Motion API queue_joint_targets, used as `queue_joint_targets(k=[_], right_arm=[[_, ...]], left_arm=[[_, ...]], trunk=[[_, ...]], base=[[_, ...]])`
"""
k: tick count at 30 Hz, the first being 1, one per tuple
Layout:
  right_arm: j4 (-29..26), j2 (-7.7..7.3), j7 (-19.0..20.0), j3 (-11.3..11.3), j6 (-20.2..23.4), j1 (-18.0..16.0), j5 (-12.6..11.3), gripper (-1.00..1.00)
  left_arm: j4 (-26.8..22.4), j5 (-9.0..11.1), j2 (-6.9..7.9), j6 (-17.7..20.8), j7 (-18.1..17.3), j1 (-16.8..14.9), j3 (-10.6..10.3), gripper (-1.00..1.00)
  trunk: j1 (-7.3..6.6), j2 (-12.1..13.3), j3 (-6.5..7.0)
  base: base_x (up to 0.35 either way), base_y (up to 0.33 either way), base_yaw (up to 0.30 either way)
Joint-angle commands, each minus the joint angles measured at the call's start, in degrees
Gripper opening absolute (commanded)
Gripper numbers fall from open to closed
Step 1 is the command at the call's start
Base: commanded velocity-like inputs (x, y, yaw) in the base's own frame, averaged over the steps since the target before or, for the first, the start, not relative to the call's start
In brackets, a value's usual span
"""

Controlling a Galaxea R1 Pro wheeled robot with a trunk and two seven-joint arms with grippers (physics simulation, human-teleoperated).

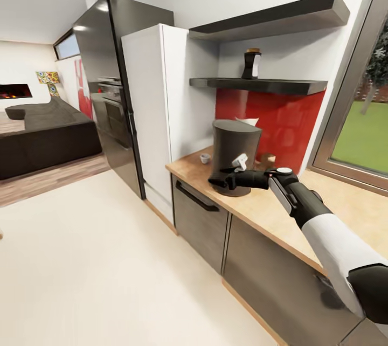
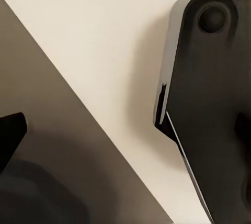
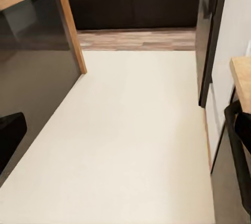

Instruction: Set up a coffee station on the kitchen countertop: keep the coffee maker on the countertop, move the bottle of coffee from the kitchen shelf to the counter next to the coffee maker, place a paper coffee filter on top of the coffee maker, put the saucer next to the coffee maker with the coffee cup on the saucer, and place the electric kettle next to the coffee maker.

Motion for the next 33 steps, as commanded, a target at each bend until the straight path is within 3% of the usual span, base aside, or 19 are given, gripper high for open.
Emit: queue_joint_targets(k=[1, 8, 13, 14, 17, 20, 21, 22, 25, 30, 33], right_arm=[[0.11, -0.01, -0.08, 0.23, 0.52, 0.15, -0.60, 1.00], [0.38, 0.95, -0.08, 0.51, 0.52, 4.44, -0.48, 1.00], [1.78, 1.21, -0.33, 1.05, 0.31, 11.65, 0.11, 1.00], [2.78, 1.26, -0.39, 1.75, -0.07, 12.86, 0.20, 1.00], [8.63, 1.99, -1.84, 6.97, -5.26, 15.43, 0.24, 1.00], [16.22, 3.97, -4.84, 11.32, -9.46, 16.83, 0.20, 1.00], [19.49, 4.94, -6.05, 12.05, -10.11, 17.37, 0.21, 1.00], [30.80, 8.07, -10.33, 13.00, -11.88, 18.71, 0.32, 1.00], [40.09, 10.10, -16.29, 13.26, -16.04, 21.07, 0.40, 1.00], [42.60, 10.30, -28.09, 13.25, -17.91, 28.87, 0.37, 1.00], [42.81, 10.22, -38.36, 13.23, -17.98, 32.84, 0.29, 1.00]], left_arm=[[-0.12, 0.41, 0.00, -0.06, -0.06, -0.02, 0.01, 1.00], [-0.22, 0.14, -0.07, -0.12, -0.06, -0.77, -0.04, 1.00], [-0.23, 0.14, 0.04, -0.21, -0.06, -1.11, -0.08, 1.00], [-0.23, 0.14, 0.07, -0.22, -0.06, -1.28, -0.08, 1.00], [-0.23, 0.11, 0.13, -0.24, -0.06, -1.63, -0.08, 1.00], [-0.21, 0.14, 0.07, -0.26, -0.06, -1.70, -0.04, 1.00], [-0.20, 0.16, 0.04, -0.30, -0.06, -1.71, -0.02, 1.00], [-0.16, 0.20, -0.13, -0.48, -0.06, -1.66, 0.00, 1.00], [-0.19, 0.07, -0.34, -0.54, -0.06, -1.66, -0.06, 1.00], [-0.38, 0.02, -0.73, -0.61, -0.06, -1.72, -0.15, 1.00], [-1.30, 0.08, -1.14, -0.67, -0.06, -1.84, -0.13, 1.00]], trunk=[[0.02, -0.14, -0.12], [0.02, -0.14, -0.12], [0.02, -0.14, -0.12], [0.02, -0.14, -0.12], [0.02, -0.14, -0.12], [0.02, -0.14, -0.12], [0.02, -0.14, -0.12], [0.02, -0.14, -0.12], [0.02, -0.14, -0.12], [0.02, -0.14, -0.12], [0.02, -0.14, -0.12]], base=[[-0.185, 0.307, 0.000], [-0.175, 0.297, 0.000], [-0.043, 0.088, 0.000], [-0.009, 0.019, 0.000], [-0.003, 0.007, 0.000], [-0.001, 0.002, 0.000], [0.000, 0.000, 0.000], [0.000, 0.000, 0.000], [0.000, 0.000, 0.000], [0.000, 0.000, 0.000], [0.000, 0.000, 0.000]])
